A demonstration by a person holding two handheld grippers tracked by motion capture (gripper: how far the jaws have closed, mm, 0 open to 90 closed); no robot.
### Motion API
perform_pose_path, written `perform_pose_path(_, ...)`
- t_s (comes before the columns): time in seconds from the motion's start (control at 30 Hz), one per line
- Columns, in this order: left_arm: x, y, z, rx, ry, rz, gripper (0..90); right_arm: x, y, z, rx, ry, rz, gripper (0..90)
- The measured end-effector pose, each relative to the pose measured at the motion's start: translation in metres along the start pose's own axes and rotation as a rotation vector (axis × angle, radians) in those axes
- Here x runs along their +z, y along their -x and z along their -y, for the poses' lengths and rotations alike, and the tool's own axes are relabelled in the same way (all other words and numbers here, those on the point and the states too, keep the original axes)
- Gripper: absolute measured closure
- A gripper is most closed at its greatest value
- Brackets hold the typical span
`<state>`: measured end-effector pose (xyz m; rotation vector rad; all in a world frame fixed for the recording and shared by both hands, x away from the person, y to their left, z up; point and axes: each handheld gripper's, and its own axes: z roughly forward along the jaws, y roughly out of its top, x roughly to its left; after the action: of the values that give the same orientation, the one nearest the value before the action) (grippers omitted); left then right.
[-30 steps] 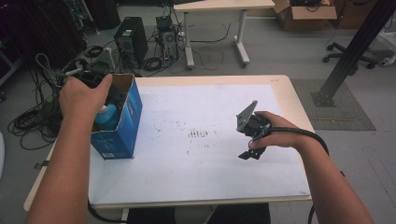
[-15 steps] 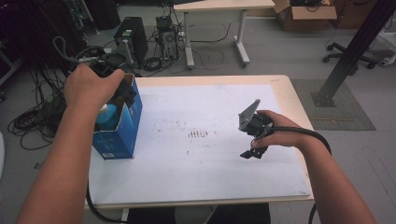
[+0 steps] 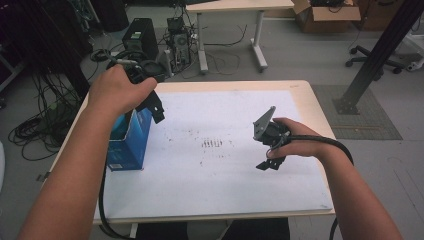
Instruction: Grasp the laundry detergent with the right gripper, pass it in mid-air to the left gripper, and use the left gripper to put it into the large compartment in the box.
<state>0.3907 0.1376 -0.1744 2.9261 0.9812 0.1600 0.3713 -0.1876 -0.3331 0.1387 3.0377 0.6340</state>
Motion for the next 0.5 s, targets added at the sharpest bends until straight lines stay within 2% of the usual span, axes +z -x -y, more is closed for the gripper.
perform_pose_path(0.1, 0.001, 0.005, -0.002, 0.071, 0.004, 0.012, 5.2, -0.001, -0.001, -0.002, 0.001, -0.016, 0.001, 3.3)
perform_pose_path(0.2, 0.004, 0.011, -0.005, 0.153, -0.014, 0.029, 5.1, -0.003, -0.003, -0.006, 0.001, -0.03, -0.001, 3.3)
perform_pose_path(0.3, 0.006, 0.017, -0.008, 0.208, -0.018, 0.042, 4.9, -0.005, -0.004, -0.011, 0.0, -0.04, 0.004, 3.3)
perform_pose_path(0.5, 0.013, 0.027, -0.014, 0.328, -0.03, 0.031, 5.0, -0.01, 0.0, -0.019, -0.002, -0.055, 0.005, 3.3)
